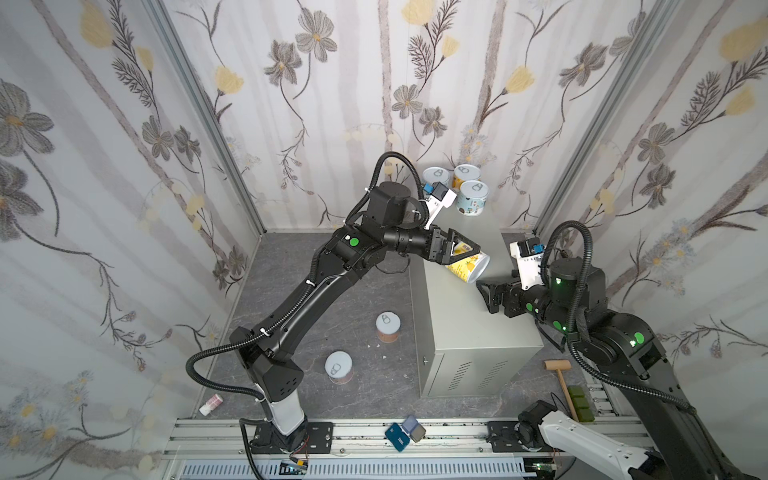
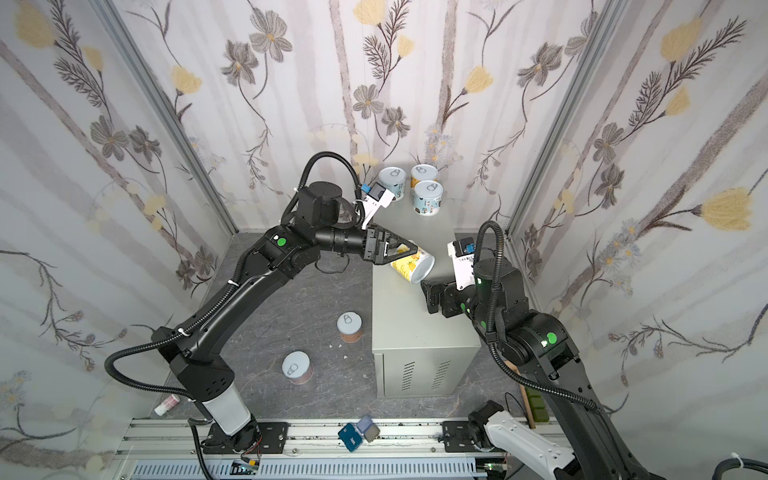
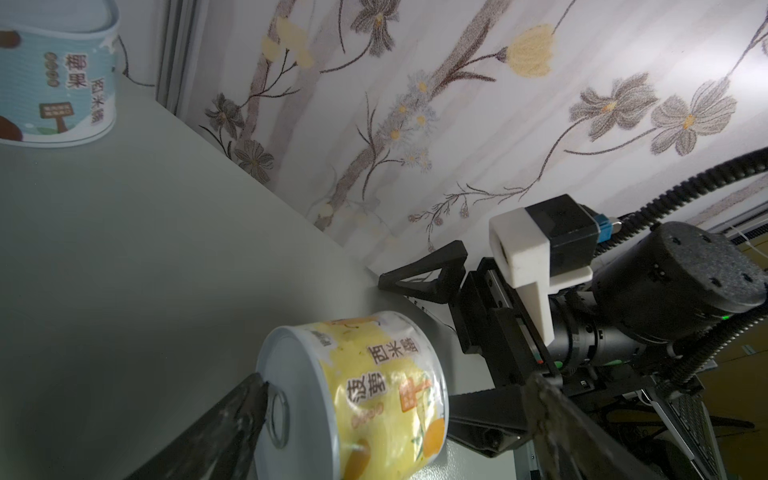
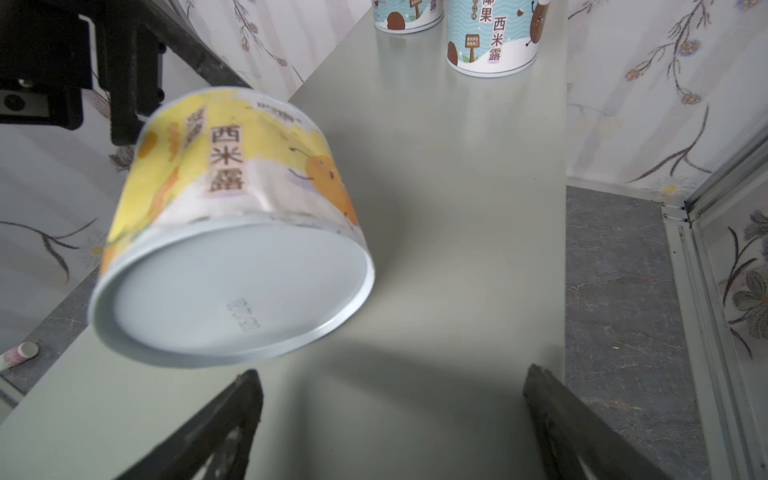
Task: Place and organize the canned foods onto the counter
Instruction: 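Close the left gripper on the yellow can while the right gripper holds it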
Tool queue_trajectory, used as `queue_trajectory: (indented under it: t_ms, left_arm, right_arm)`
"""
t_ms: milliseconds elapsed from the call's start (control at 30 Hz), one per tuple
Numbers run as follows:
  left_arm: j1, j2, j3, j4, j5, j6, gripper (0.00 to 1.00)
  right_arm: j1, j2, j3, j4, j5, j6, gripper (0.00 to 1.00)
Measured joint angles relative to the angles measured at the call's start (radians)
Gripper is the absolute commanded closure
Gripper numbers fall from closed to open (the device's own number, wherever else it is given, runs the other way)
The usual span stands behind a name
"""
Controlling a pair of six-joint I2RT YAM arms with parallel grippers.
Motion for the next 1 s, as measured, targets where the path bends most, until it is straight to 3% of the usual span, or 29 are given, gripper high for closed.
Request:
queue_trajectory:
  t_ms: [1000]
  left_arm:
    - [-0.08,0.066,0.172,-0.069,-0.046,0.034,0.03]
  right_arm:
    - [-0.048,0.04,-0.087,0.192,-0.007,-0.031,0.01]
